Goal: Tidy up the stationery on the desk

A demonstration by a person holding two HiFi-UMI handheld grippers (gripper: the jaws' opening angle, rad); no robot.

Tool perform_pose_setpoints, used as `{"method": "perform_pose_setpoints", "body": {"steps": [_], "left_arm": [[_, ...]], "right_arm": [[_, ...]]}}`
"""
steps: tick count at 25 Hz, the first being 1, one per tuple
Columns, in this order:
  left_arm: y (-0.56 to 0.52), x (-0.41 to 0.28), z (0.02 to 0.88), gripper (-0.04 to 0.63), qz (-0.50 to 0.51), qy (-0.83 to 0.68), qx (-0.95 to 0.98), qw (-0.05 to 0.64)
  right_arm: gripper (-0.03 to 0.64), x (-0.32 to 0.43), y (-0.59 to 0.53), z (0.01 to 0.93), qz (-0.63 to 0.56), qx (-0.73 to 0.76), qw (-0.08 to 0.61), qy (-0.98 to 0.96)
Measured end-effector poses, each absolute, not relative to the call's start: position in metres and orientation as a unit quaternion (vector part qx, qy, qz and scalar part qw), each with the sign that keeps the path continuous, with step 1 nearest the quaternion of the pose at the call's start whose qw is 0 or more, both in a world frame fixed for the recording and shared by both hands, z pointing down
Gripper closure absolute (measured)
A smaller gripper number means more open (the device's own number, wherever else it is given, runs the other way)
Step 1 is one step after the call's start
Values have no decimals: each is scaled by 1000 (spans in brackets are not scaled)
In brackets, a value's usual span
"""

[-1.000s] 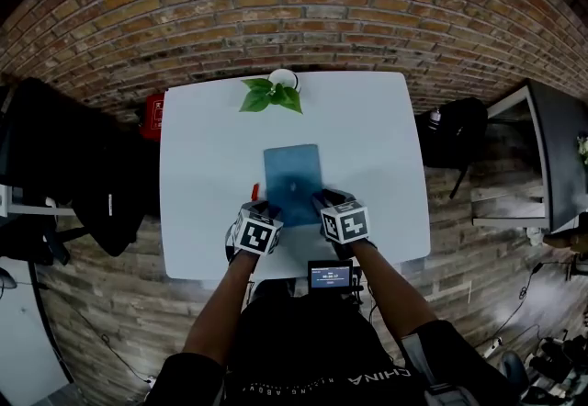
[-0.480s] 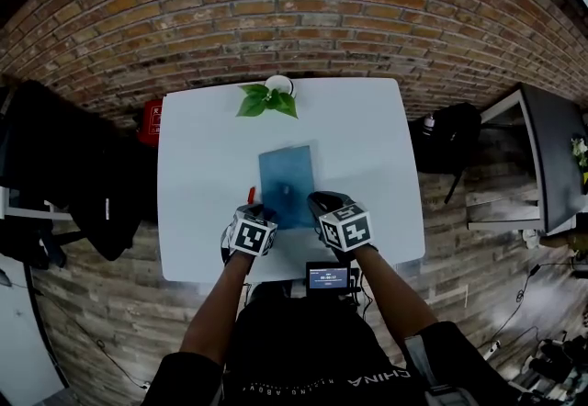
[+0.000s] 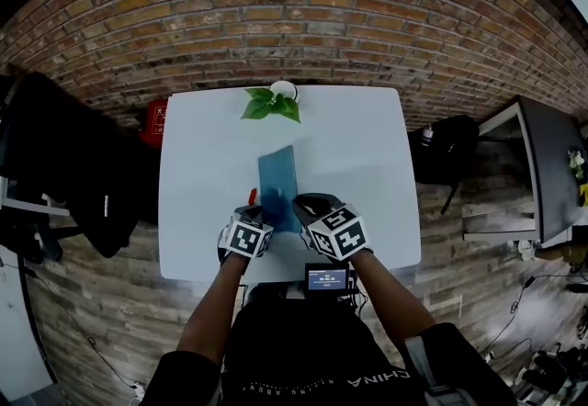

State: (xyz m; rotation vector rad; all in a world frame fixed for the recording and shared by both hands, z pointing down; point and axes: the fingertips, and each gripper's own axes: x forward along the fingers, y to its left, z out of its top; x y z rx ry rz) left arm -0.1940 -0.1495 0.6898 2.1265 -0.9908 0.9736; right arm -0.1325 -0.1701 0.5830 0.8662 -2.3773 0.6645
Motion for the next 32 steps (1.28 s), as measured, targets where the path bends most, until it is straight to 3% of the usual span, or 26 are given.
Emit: {"method": "perform_pose_setpoints", "body": {"steps": [6,14,24,32], "left_arm": [[-151,-204,679,437,345,-377,805,302],[-146,-200,654,439,228,-346,825,385],[-138,-186,567,436,127,-308,867,370],[-128,-173,560,371,179,-289,864,373]], "right_arm": [[558,-146,-173,572,233,311,260,-884],[558,-165,-172,561,226,297,254,-892],[558,-177,-172,556,218,288,255,-897],[558,-183,-170,554,228,278,248,-899]]}}
